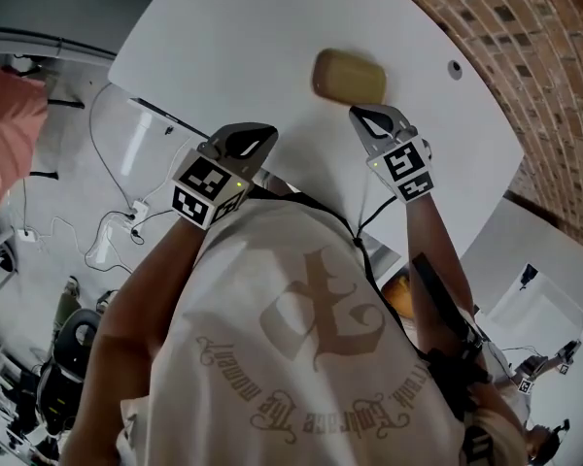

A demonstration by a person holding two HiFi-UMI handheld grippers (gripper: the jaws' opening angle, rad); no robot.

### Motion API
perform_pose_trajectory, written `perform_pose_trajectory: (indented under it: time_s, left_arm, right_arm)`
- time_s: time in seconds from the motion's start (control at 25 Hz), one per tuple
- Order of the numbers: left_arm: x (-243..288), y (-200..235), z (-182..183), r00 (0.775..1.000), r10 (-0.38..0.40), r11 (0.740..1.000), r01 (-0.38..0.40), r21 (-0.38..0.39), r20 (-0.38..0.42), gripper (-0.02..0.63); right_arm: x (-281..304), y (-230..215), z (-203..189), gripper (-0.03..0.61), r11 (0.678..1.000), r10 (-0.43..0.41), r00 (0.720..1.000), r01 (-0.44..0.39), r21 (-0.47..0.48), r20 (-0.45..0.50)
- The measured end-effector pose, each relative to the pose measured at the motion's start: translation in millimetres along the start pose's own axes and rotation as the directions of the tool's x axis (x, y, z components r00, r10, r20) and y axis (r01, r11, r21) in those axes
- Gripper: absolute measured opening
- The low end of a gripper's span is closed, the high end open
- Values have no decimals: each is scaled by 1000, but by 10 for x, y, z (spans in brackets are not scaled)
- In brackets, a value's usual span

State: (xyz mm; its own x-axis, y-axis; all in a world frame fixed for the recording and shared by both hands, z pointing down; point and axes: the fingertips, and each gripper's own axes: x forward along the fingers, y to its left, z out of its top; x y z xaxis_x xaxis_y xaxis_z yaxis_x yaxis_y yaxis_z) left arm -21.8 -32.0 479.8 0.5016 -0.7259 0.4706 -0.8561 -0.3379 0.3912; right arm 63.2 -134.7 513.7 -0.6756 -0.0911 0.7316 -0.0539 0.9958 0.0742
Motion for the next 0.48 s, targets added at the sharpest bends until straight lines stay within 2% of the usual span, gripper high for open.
perform_pose_trajectory:
  time_s: [0.28,0.48]
  left_arm:
    - [-17,55,-47,1000,10,1000,-10,-22,8,3]
    - [-53,95,-81,1000,24,999,-24,-30,14,3]
  right_arm:
    - [147,3,-106,8,987,52,992,-69,-147,-119]
    - [217,-41,-230,9,944,43,966,-123,-305,-254]
